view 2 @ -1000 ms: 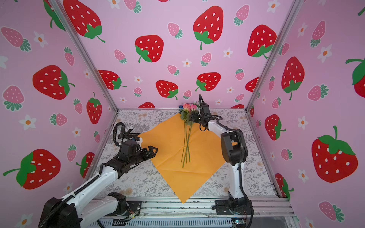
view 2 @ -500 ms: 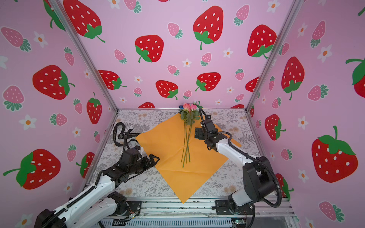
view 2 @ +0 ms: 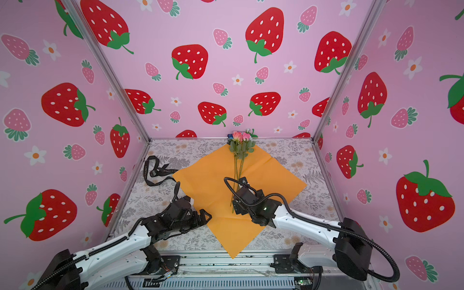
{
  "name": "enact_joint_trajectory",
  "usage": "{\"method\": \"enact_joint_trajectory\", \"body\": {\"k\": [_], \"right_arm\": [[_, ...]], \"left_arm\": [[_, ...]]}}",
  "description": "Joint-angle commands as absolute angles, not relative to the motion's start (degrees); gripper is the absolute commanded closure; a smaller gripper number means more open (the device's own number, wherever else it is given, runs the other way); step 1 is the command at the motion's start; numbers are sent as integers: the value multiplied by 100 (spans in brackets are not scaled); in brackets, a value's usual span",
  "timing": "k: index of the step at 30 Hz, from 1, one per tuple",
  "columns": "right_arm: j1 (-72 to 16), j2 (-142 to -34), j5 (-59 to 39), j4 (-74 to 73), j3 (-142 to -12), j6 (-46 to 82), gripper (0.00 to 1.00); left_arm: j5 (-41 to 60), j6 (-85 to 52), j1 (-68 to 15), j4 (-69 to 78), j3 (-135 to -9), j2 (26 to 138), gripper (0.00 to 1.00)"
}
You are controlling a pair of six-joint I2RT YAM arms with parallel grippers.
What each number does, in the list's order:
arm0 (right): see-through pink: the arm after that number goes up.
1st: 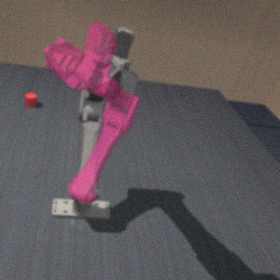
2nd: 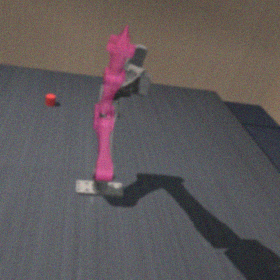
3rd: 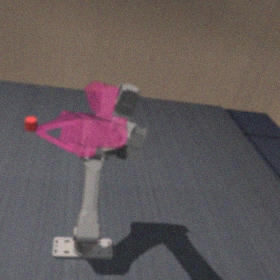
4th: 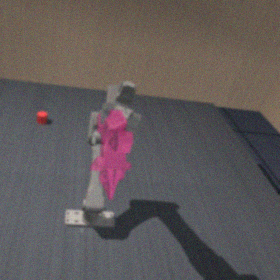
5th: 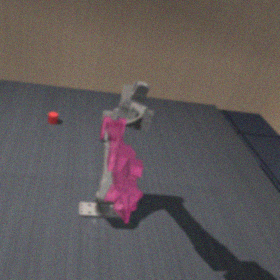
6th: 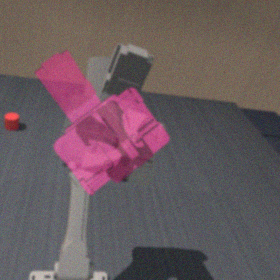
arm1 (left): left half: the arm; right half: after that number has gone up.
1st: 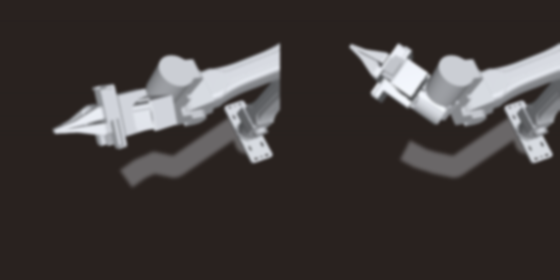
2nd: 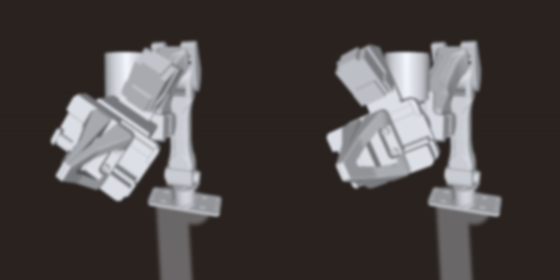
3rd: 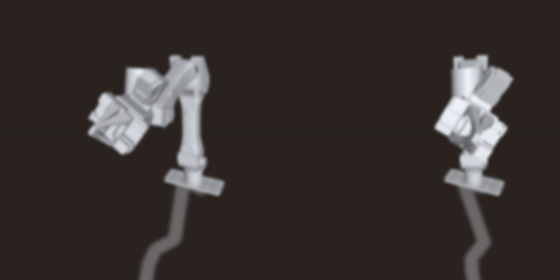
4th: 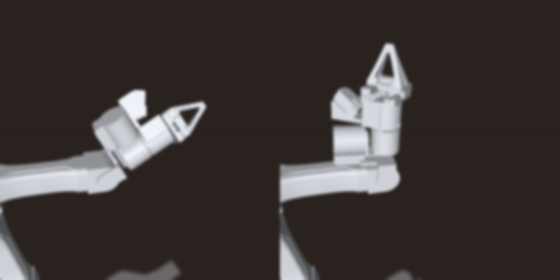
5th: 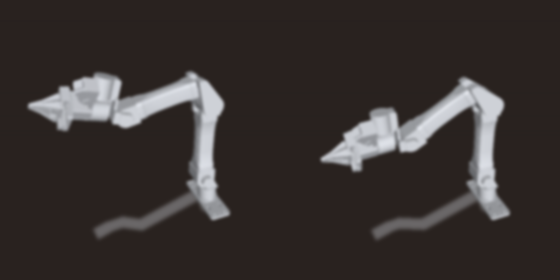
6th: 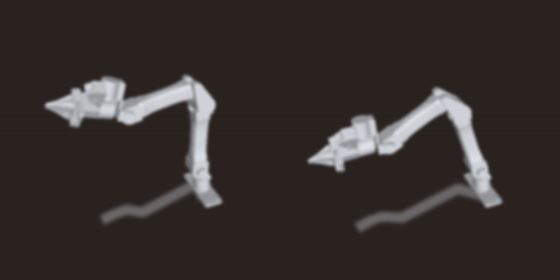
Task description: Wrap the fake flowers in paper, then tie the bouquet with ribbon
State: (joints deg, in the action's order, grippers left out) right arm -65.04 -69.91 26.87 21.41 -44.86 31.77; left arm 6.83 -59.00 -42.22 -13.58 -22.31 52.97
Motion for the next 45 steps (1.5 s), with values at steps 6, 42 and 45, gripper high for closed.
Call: {"method": "enact_joint_trajectory", "body": {"k": [6, 42, 45], "right_arm": [[-8247, -6684, 2292, 2571, -3801, 4302, 0], [-9732, -9214, 2416, 3129, -4291, 4237, 55], [-9709, -9246, 2625, 3149, -4328, 4290, 61]], "left_arm": [[307, -6269, -4316, -1455, -2298, 5316, 1], [319, -6201, -4351, -982, -2397, 6178, 1], [442, -6124, -4351, -937, -2382, 6196, 1]]}}
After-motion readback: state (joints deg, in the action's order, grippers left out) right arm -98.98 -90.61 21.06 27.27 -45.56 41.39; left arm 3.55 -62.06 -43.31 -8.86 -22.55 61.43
